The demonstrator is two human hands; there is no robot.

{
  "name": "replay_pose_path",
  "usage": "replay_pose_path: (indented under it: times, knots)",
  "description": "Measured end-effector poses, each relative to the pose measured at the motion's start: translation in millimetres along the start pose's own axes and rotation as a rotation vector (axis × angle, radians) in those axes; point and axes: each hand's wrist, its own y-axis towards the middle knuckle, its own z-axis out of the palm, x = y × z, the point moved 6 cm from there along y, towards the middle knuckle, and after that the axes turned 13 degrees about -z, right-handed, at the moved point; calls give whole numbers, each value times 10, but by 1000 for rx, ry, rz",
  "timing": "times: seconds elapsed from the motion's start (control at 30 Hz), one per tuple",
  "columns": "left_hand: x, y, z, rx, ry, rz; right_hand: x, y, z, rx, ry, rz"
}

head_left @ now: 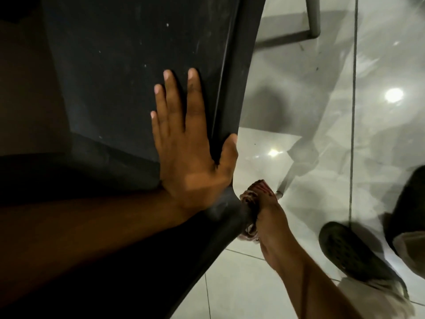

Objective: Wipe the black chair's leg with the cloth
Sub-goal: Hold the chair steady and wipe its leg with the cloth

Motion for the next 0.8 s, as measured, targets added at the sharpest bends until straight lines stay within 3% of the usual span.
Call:
replay_pose_path:
  times: [0.2,0.4,0.6,0.8]
  knots:
    - [50,28,40,16,-9,26,-520,902,-607,-183,-22,329]
    - [71,34,39,25,-27,68,-911,1341,-997,-200,-66,325]
    - [25,4,22,36,-20,60,-576,873,-680,-316,110,343]
    - [-3,-5,3,28,-15,42,-16,-38,96,-75,408,273]
